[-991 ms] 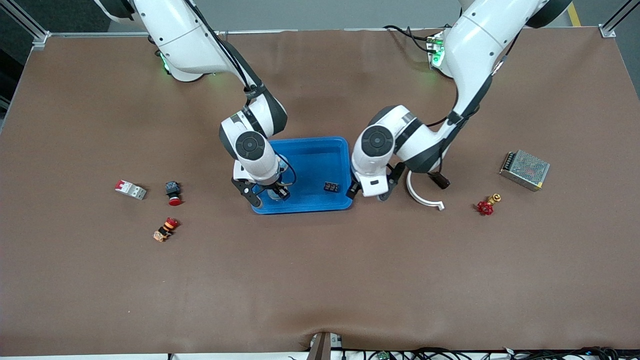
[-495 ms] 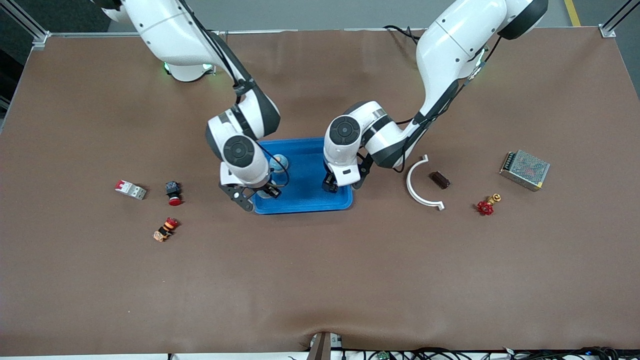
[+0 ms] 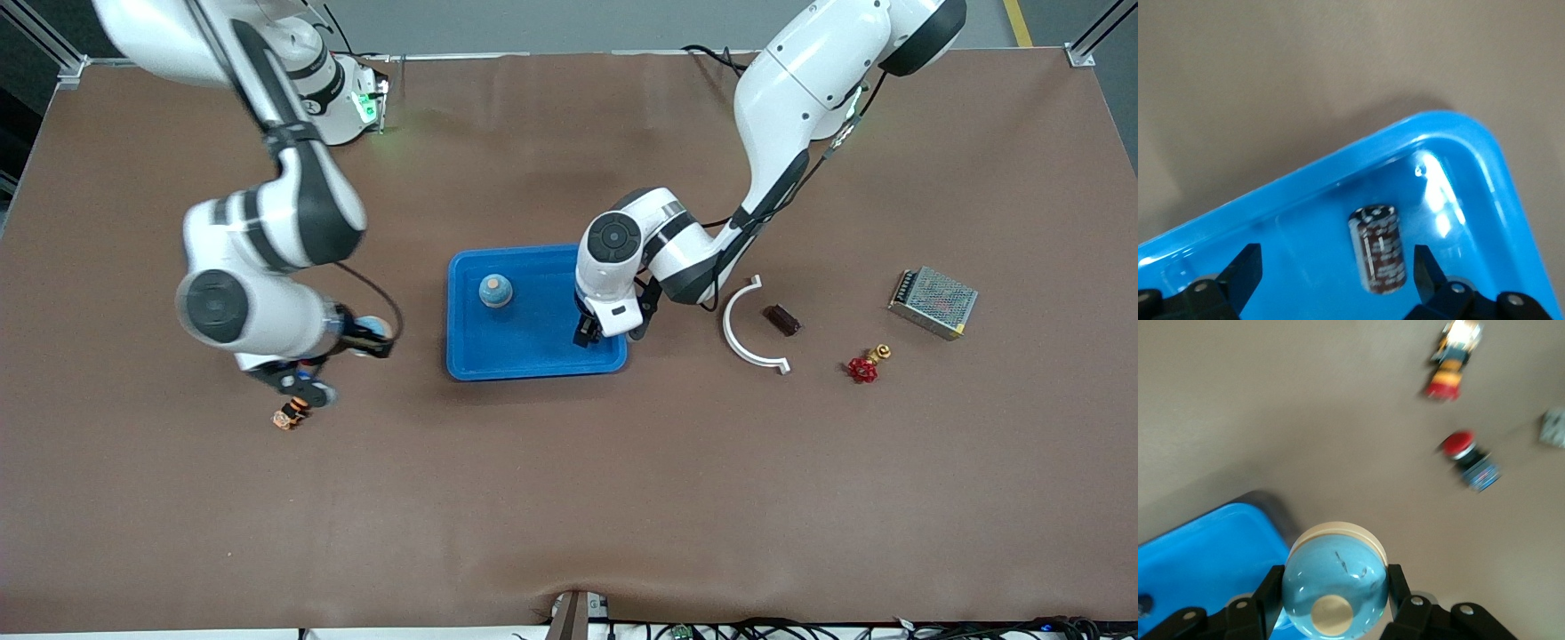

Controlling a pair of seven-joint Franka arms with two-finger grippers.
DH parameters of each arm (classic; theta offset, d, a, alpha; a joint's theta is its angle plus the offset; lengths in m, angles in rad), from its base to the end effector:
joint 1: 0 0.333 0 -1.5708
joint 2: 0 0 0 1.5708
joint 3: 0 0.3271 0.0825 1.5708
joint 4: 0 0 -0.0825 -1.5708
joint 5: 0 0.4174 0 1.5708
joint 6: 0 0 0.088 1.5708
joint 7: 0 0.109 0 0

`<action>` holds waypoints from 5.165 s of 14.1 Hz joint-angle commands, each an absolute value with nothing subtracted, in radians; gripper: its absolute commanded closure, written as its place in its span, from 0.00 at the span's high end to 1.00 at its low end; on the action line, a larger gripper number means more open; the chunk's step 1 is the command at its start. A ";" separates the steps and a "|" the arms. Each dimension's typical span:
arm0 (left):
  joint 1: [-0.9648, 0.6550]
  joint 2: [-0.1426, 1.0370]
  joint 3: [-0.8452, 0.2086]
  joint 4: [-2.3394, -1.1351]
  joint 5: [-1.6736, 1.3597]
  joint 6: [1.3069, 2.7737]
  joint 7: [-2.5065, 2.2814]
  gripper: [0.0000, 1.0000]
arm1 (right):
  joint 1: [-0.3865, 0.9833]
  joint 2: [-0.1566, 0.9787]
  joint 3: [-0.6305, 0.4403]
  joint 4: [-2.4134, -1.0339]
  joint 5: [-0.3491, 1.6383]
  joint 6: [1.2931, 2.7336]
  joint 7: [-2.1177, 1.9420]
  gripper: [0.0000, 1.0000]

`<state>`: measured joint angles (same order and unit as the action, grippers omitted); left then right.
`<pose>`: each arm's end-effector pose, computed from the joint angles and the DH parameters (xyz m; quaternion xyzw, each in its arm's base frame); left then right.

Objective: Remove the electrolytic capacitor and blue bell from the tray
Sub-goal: 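Carry the capacitor toward the arc while the right gripper carries the bell, then lower the capacitor beside the first while the right gripper lowers the bell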

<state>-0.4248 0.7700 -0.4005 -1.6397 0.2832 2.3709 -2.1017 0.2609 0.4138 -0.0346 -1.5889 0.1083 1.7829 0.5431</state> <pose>0.5138 -0.5039 0.1775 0.8299 0.5564 -0.0352 0.0209 0.6628 0.1650 0.3744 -0.9779 0.1728 0.1180 0.0000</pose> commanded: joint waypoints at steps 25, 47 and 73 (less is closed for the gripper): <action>0.024 0.378 -0.431 -1.962 0.311 2.033 -1.461 0.00 | -0.178 0.532 -0.018 -1.835 -0.051 2.382 -0.275 0.00; 0.486 0.242 -0.449 -2.224 0.327 2.312 -0.844 0.00 | -0.227 0.655 -0.012 -1.822 0.066 2.500 -0.275 0.00; 0.515 0.354 -0.535 -2.296 0.373 2.456 -1.017 1.00 | -0.013 0.514 -0.014 -1.664 0.071 2.049 0.130 1.00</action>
